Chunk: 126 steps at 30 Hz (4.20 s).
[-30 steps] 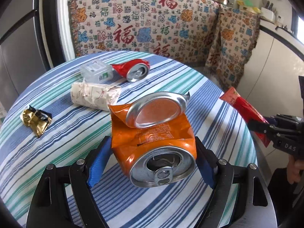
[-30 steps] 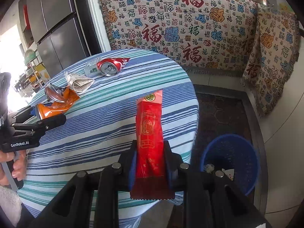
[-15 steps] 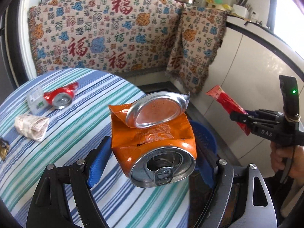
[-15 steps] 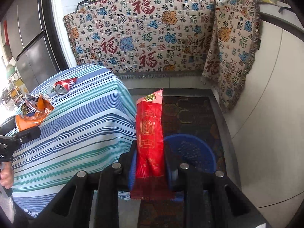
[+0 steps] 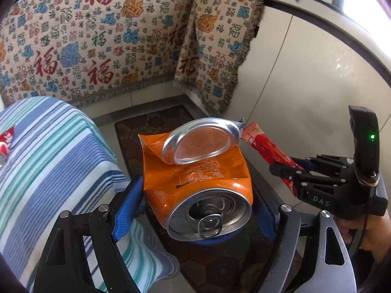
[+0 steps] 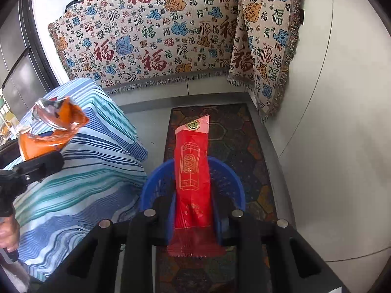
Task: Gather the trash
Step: 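Carry the can and red wrapper to the blue basket and open both grippers, then move both open grippers back over the table, then grasp the floral paper bundle with the right gripper and lift it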
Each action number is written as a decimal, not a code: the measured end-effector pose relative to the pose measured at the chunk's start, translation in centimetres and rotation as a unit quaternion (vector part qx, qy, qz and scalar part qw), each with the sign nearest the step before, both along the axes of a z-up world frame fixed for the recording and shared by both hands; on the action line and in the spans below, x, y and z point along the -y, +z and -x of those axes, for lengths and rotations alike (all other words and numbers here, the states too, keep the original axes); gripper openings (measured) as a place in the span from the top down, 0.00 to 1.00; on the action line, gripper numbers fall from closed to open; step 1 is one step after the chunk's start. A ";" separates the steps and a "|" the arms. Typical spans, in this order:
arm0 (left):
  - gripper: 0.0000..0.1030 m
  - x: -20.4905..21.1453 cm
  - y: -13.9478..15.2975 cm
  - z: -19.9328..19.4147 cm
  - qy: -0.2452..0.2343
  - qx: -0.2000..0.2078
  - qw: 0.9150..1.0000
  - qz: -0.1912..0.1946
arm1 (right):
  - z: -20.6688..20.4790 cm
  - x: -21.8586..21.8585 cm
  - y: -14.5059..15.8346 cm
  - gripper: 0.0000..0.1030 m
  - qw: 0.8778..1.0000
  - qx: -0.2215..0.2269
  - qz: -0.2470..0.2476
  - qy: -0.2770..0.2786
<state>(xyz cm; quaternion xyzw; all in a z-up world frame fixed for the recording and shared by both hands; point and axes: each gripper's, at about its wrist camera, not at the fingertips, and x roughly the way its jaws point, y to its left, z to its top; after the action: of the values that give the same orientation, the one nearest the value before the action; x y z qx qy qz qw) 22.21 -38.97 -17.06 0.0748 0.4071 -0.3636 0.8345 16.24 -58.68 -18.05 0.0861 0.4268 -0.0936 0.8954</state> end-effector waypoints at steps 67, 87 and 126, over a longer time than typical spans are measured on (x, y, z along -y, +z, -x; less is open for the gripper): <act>0.03 -40.7 -3.3 -0.3 0.339 -0.005 0.936 -0.100 | -6.4 -34.1 -0.5 0.37 0.960 0.073 0.047 0.266; 0.00 -40.7 -3.5 -0.6 0.341 -0.008 0.934 -0.109 | -8.3 -33.7 -0.7 0.36 0.957 0.015 0.059 0.284; 0.00 -40.6 -3.6 -0.4 0.342 -0.010 0.933 -0.107 | -16.2 -42.7 -0.8 0.35 0.943 0.030 0.090 0.319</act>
<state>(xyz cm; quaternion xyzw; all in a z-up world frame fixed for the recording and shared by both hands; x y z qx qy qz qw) 22.63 1.58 -20.65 0.0164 0.4526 -0.0108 0.8915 32.43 -16.02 -18.80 -0.1329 0.3945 0.1616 0.8948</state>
